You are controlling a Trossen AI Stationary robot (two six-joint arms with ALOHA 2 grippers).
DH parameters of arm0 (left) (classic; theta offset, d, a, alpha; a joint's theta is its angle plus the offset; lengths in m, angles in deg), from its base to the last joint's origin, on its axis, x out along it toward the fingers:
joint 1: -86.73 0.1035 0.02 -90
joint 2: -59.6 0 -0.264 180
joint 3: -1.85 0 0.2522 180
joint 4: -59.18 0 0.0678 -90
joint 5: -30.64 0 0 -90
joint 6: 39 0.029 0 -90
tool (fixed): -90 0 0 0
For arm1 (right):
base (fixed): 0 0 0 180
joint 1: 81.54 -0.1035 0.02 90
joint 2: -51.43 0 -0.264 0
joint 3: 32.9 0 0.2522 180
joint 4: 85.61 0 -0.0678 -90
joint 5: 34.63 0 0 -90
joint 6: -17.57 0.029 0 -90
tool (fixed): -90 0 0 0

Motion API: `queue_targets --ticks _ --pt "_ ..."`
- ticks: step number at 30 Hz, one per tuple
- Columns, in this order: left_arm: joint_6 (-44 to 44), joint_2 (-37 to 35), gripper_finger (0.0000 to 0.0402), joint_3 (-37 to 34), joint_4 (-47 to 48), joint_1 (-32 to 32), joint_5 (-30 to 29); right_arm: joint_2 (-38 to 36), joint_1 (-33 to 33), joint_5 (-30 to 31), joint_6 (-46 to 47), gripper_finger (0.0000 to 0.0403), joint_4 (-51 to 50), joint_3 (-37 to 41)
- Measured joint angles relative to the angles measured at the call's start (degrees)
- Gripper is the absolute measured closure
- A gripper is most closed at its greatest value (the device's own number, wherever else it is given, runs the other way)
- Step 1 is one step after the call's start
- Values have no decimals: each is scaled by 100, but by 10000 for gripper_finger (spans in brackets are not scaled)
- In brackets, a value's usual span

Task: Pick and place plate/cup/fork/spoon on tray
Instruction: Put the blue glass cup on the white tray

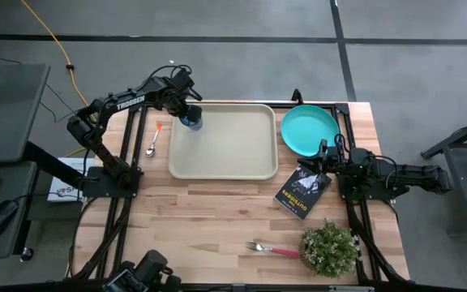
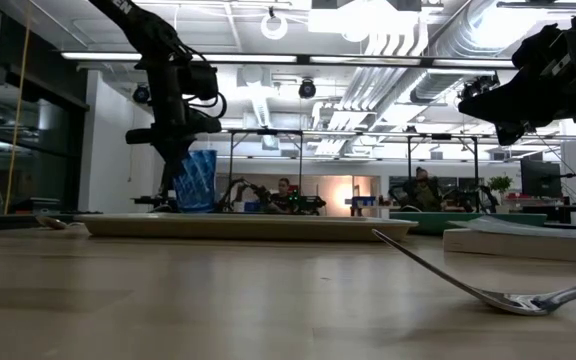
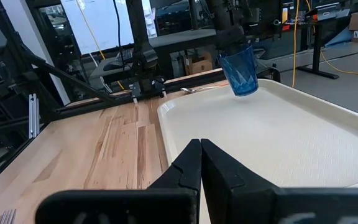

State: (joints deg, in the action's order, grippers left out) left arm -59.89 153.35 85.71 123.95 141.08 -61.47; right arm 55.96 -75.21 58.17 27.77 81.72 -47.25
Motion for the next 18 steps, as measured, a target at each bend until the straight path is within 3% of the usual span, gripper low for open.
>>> queue_targets --ticks 18 --pt "97 4 401 -487 -553 39 337 -1 0 0 -2 403 2 -1"
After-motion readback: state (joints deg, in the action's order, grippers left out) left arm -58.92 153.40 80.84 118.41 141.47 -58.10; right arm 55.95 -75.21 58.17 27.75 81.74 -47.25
